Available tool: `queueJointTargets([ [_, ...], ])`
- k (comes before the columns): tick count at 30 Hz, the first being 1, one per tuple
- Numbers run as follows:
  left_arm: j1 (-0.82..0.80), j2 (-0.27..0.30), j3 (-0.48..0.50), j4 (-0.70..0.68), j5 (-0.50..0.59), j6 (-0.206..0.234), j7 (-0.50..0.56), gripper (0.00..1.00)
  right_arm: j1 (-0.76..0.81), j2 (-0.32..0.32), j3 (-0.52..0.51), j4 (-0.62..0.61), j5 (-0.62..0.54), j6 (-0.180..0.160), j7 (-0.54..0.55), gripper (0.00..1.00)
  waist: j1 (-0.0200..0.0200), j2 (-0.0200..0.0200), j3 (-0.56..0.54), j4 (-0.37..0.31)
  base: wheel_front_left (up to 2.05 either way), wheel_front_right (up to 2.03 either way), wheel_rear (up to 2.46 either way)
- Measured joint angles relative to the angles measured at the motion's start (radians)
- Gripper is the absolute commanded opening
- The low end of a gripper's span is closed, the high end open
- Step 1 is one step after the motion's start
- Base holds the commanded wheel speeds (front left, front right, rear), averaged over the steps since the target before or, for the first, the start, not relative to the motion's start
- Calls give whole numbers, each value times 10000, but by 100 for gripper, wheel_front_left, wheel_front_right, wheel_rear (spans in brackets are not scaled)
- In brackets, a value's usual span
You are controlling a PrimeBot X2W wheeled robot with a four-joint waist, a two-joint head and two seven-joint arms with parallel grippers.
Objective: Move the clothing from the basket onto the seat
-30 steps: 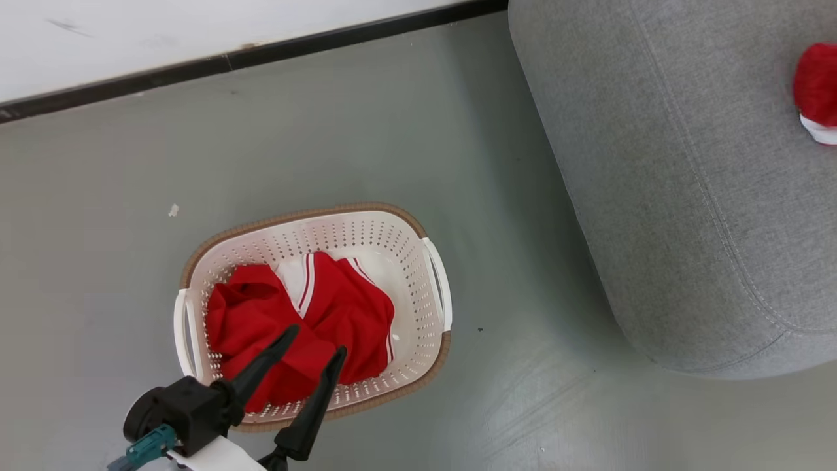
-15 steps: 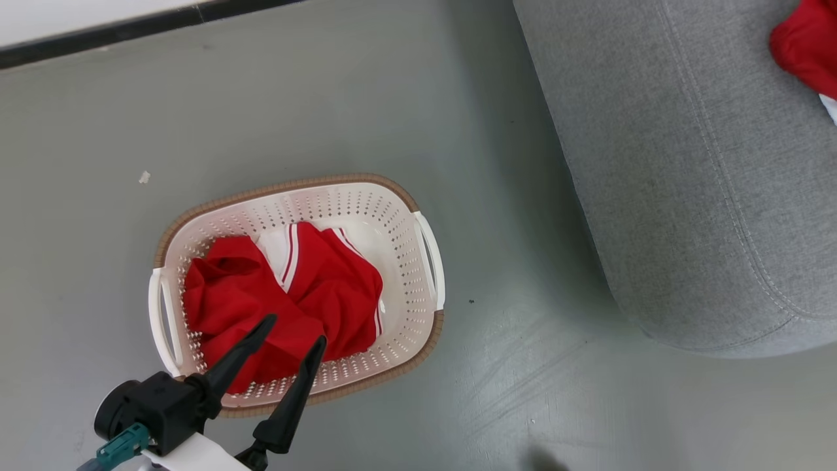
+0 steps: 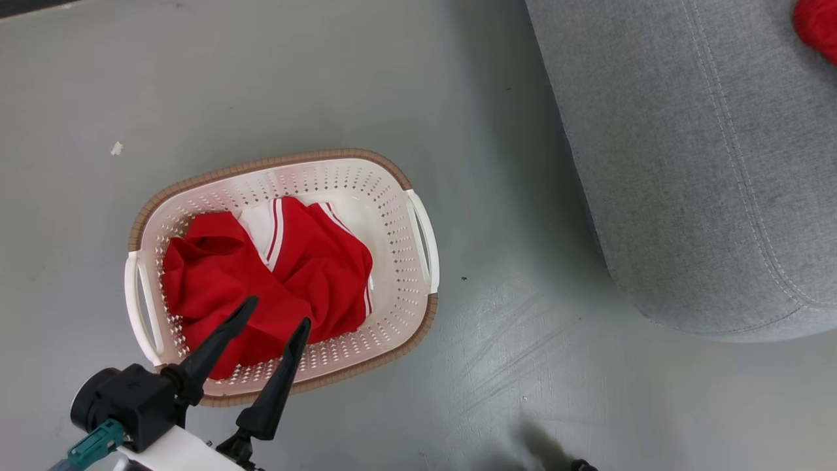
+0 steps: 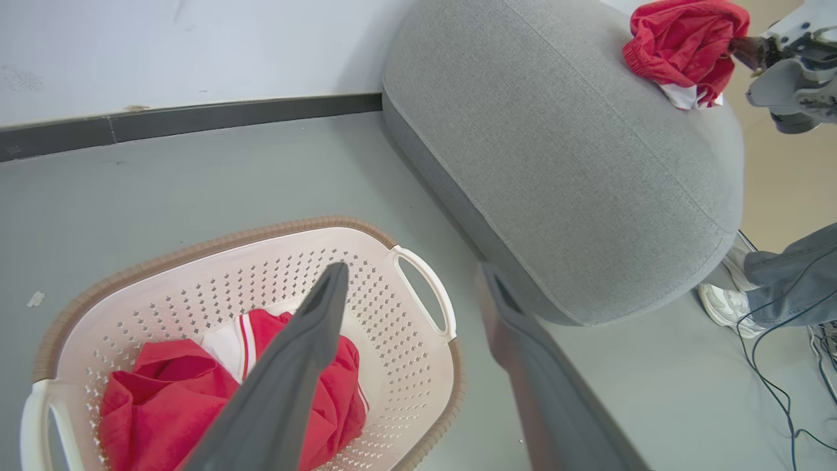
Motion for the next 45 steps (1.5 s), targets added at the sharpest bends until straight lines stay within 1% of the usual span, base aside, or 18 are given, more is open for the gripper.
queueJointTargets([
  [2,-1,6,67,-52,0,0,-2,100,-38,6,-13,15,-46,0,-15,1,0,0,74,-4,0,0,0],
  [3,-4,10,88,-71,0,0,-4,100,-66,6,-15,19,-67,0,-73,13,0,0,108,-3,0,0,0],
  [5,-40,15,105,-69,0,-2,-40,100,-164,2,-21,46,-150,0,-102,30,0,0,150,16,0,0,0],
  [6,-41,17,148,-59,0,-2,-81,100,-226,27,-10,69,-182,0,-102,40,0,0,149,19,0,0,0],
  [7,-46,25,203,-61,0,-2,-88,100,-260,71,12,75,-245,0,-105,60,0,0,141,16,0,0,0],
  [8,-49,29,245,-54,0,-2,-132,100,-267,104,25,84,-309,0,-163,85,0,0,130,12,0,0,0],
  [9,-52,31,276,-38,-2,-2,-167,100,-267,140,31,119,-359,0,-182,100,0,0,115,9,0,0,0],
  [17,-302,-119,351,182,-40,-25,-439,100,-263,155,238,299,-660,0,-205,100,0,0,-77,-8,0,0,0],
  [25,-717,-337,372,612,-132,-205,-805,100,-152,217,476,221,-865,0,-280,100,0,0,-472,-31,0,0,0],
  [29,-927,-518,366,915,-157,-368,-988,100,135,282,646,-54,-936,0,-297,100,0,0,-707,-42,0,0,0],
  [33,-1097,-631,372,1235,-328,-422,-1170,100,472,380,915,-604,-936,0,-305,100,0,0,-973,-41,0,0,0],
  [38,-1135,-815,314,1668,-397,-539,-1327,100,972,711,1340,-1488,-934,0,-307,100,-1,0,-1354,-30,0,0,0],
  [45,-1137,-995,407,2322,-403,-541,-1720,100,1910,1306,2522,-2481,-1070,0,-307,100,0,0,-1968,26,0,0,0],
])
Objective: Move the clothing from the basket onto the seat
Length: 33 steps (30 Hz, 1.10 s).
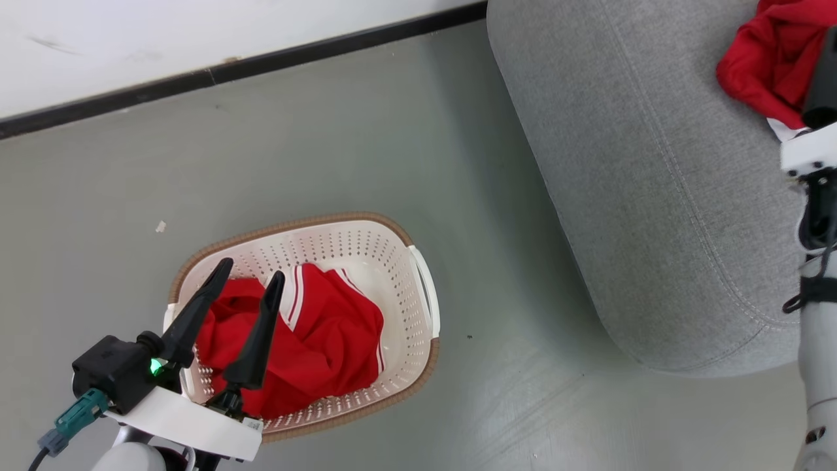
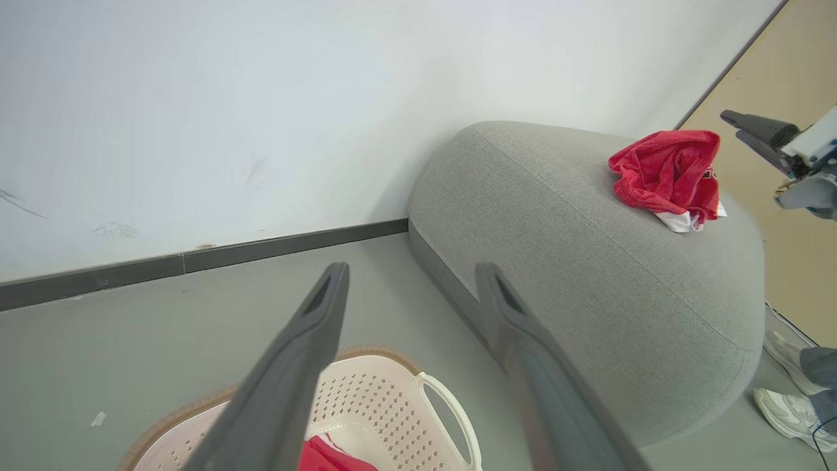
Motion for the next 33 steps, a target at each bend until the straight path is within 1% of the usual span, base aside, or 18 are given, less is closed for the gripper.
queueJointTargets([
  [5,1,-278,123,341,-71,13,-205,100,647,111,1014,-665,-144,0,0,100,0,0,-446,124,0,0,0],
  [6,1,-278,123,341,-71,13,-205,100,647,111,1014,-665,-144,0,0,100,0,0,-446,124,0,0,0],
  [8,4,-376,192,468,-81,56,-234,100,892,132,1392,-930,-278,0,0,100,0,0,-615,200,0,0,0],
  [18,144,-798,621,932,-153,247,-476,100,2019,194,3039,-2088,-403,0,0,100,0,0,-1372,785,0,0,0],
  [22,267,-819,943,1060,-150,380,-537,100,2458,198,3480,-2368,-410,0,0,100,0,0,-1633,1084,0,0,0],
  [33,400,-1110,1490,1375,-109,499,-560,100,3701,226,4562,-2675,-276,0,0,100,0,0,-2284,1959,0,0,0],
])
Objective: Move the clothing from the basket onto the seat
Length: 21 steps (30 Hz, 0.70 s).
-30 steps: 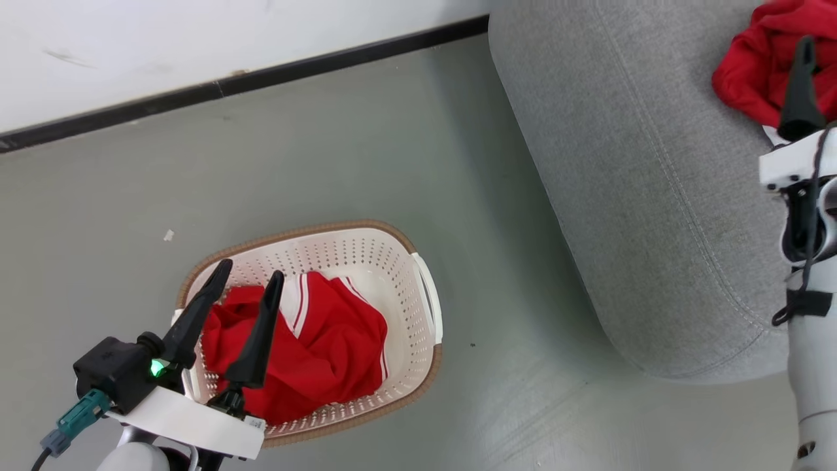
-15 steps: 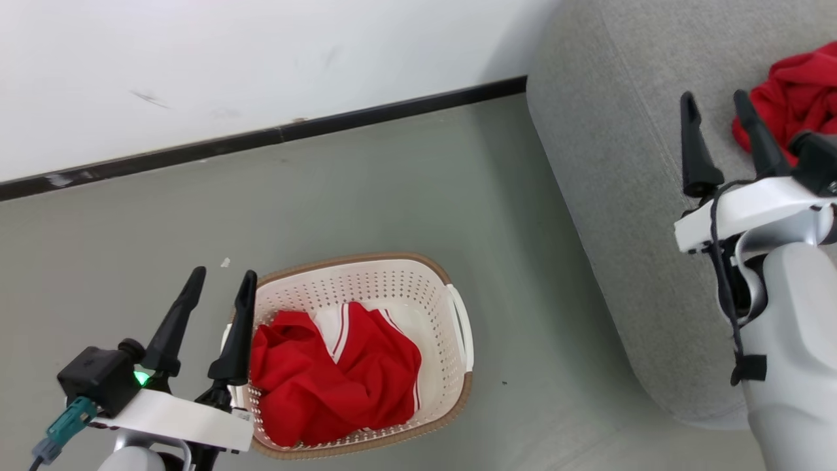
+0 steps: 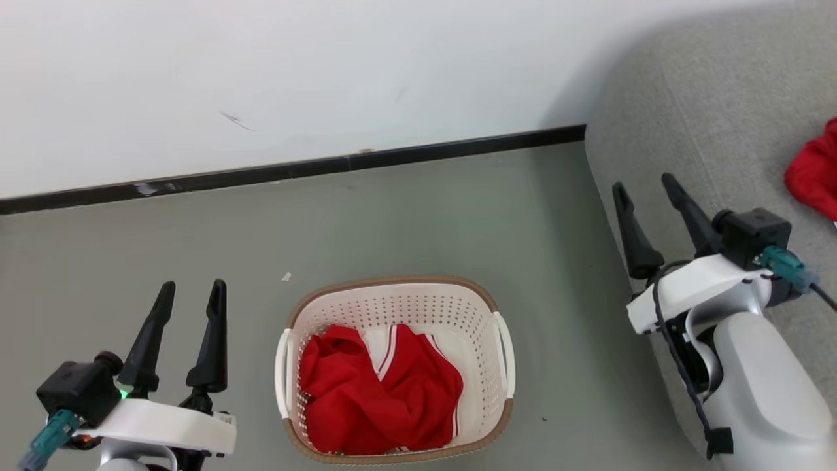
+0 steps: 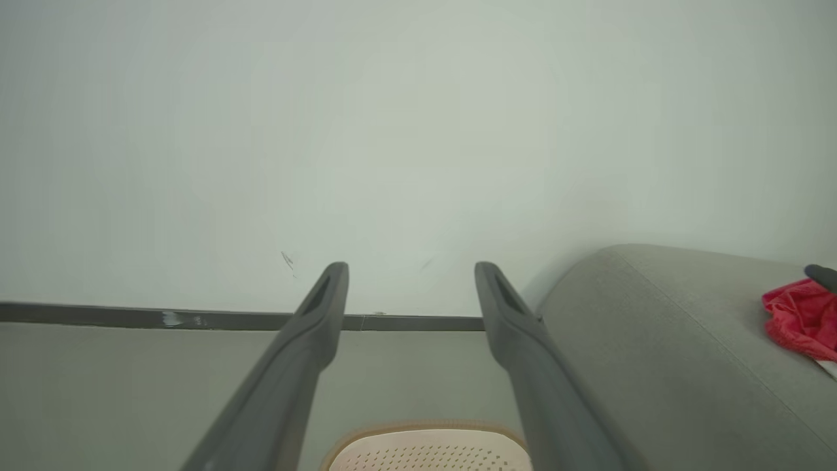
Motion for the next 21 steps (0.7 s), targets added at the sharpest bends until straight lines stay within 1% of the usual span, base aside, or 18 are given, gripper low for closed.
queueJointTargets([
  [8,149,-276,232,161,67,-52,0,100,788,8,121,-428,4,0,0,100,0,0,-457,590,0,0,0],
  [15,338,-430,293,382,199,-159,0,100,1604,21,-48,-777,4,0,0,100,0,0,-893,1018,0,0,0],
  [21,353,-545,253,640,244,-431,0,100,2330,50,-293,-976,4,0,0,100,0,0,-1288,1295,0,0,0],
])
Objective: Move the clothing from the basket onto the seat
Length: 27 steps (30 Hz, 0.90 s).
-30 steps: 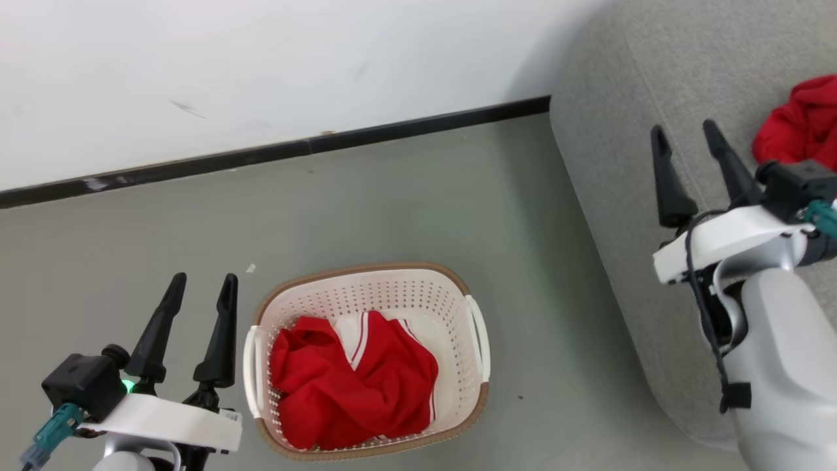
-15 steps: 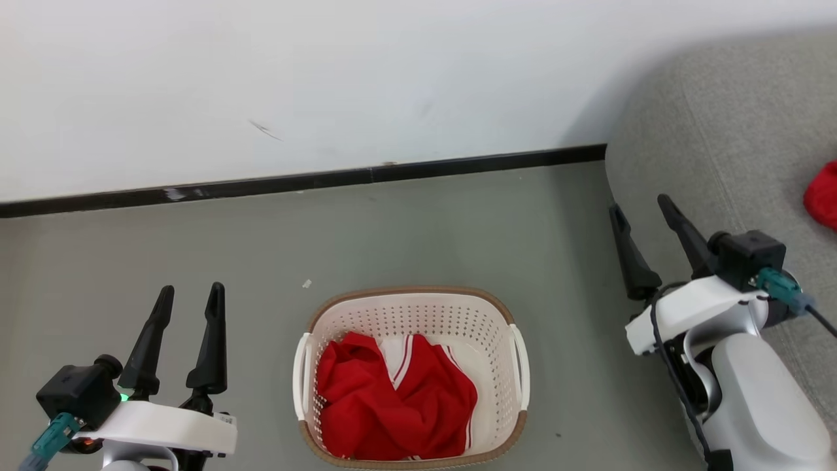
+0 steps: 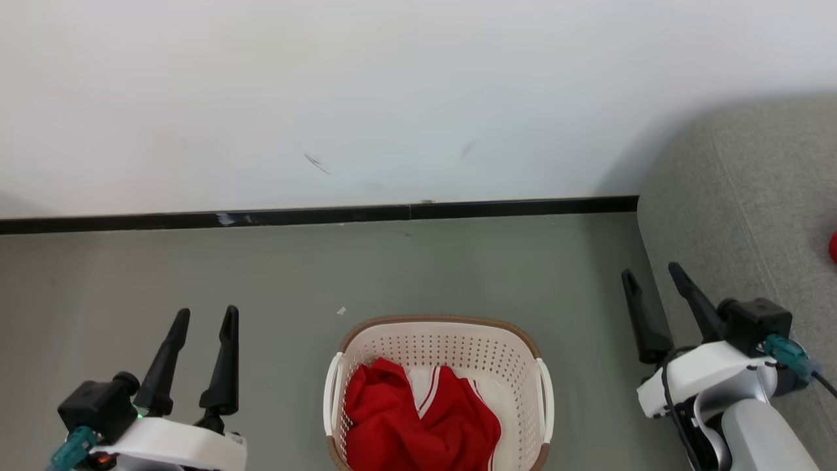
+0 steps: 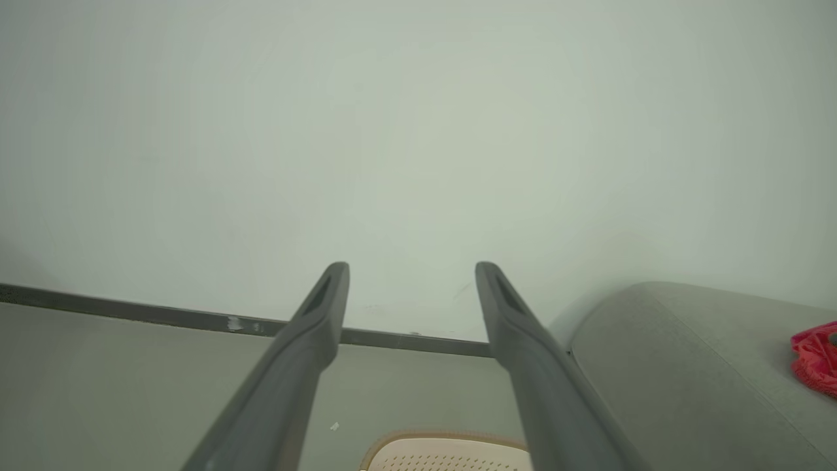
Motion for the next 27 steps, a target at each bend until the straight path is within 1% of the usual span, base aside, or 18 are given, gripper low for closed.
queueJointTargets([
  [6,259,-10,-151,309,242,-161,0,100,570,27,-59,-153,0,0,0,100,0,0,-386,187,0,0,0],
  [12,379,-12,-157,512,251,-251,0,100,994,67,-174,-370,-2,0,0,100,0,0,-719,278,0,0,0],
  [13,386,-17,-159,564,255,-324,0,100,1137,75,-226,-418,-2,0,0,100,0,0,-813,286,0,0,0],
  [24,600,-96,-128,646,341,-337,0,100,1565,144,-259,-706,-2,0,0,100,-1,0,-1107,232,0,0,0],
  [27,601,-113,-113,646,343,-408,0,100,1685,150,-261,-773,-2,0,0,100,0,0,-1112,230,0,0,0],
])
